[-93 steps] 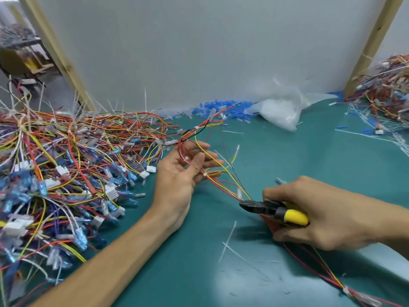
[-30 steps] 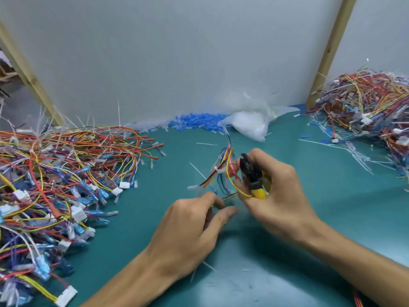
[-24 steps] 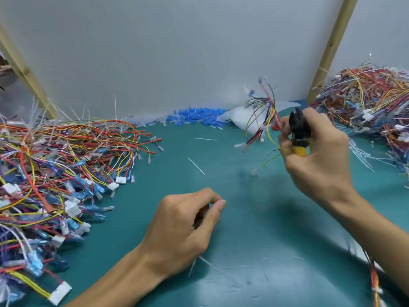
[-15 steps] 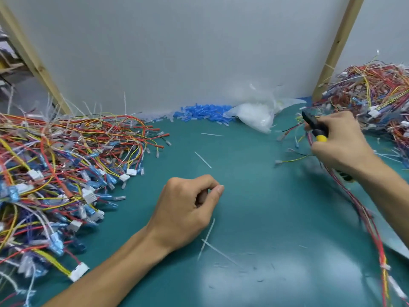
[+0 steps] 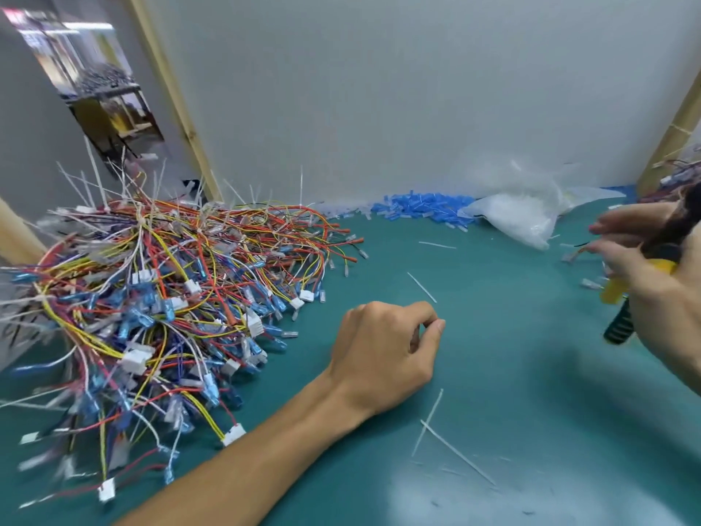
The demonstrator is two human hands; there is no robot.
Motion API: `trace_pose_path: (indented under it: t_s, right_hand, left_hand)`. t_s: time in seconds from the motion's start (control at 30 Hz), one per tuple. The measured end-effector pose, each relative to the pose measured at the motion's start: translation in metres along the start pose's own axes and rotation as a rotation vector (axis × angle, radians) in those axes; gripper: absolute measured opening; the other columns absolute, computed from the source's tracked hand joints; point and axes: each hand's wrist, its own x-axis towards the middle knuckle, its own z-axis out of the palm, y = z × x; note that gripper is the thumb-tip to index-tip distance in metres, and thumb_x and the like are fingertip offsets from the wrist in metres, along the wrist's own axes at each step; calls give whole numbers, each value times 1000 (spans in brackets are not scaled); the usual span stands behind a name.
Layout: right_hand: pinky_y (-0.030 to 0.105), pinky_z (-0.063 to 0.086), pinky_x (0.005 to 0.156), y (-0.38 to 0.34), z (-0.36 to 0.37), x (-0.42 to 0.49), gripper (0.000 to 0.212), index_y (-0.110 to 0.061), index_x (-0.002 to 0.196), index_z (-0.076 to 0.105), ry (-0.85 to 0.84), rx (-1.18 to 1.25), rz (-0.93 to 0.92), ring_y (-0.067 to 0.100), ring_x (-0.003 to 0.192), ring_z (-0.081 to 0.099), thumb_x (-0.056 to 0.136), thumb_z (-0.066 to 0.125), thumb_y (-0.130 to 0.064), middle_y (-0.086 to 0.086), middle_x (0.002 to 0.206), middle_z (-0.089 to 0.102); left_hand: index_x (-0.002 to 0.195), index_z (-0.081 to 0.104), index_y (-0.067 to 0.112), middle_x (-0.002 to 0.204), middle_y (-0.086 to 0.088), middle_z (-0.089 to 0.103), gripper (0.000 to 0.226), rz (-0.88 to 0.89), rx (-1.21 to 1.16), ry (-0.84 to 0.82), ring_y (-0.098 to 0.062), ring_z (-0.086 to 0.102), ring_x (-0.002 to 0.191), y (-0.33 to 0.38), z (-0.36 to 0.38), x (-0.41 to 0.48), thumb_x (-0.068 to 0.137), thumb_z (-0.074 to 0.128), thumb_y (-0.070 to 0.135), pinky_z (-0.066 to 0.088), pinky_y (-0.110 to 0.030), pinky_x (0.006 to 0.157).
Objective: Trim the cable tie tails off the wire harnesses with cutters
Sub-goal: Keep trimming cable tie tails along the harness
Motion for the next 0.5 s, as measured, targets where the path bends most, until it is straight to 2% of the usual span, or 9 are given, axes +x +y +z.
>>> trace_pose_path:
  t_s: [0.07,0.13,0.2,0.3,0.4,0.5]
  right_hand:
    - [22,58,66,-9,28,-22,15,-29,104,74,-128,111,99,8,83,70,92,69,-38,-8,94,78]
    - [18,54,72,-8,46,-33,3,-23,98,72,-213,95,62,6,82,70,101,71,-23,-3,90,76]
    - [19,52,75,-9,50,-33,12,-18,92,69,-206,116,79,5,80,67,102,68,-12,4,90,72]
    - [43,52,82,-8,52,-29,14,-11,87,67,-206,147,161,21,81,65,99,67,-4,12,89,69]
    - [48,52,80,-1,54,-31,20,-18,83,65,-257,98,207,36,82,65,93,69,-2,7,83,69]
    - [43,50,74,0,57,-32,18,-20,83,64,-319,42,186,31,79,61,90,73,-6,1,77,68]
  left_hand:
    - [79,66,20,52,6,39,20,24,42,10,-19,42,52,1,-3,1,95,62,33,46,-35,52]
    - [80,66,19,55,3,51,20,66,109,38,-24,54,55,-1,-9,4,96,62,32,47,-39,52]
    - [80,65,18,60,1,60,22,106,176,62,-26,61,59,-2,-19,9,97,60,32,48,-40,53]
    - [84,65,20,67,2,67,26,91,311,4,-26,65,68,5,-38,18,96,54,39,51,-39,59]
    - [90,68,24,75,4,70,30,34,405,-34,-25,67,77,9,-63,28,93,48,47,53,-37,66]
    - [96,69,29,86,6,72,27,-35,516,-71,-24,67,87,3,-93,43,94,50,47,51,-34,70]
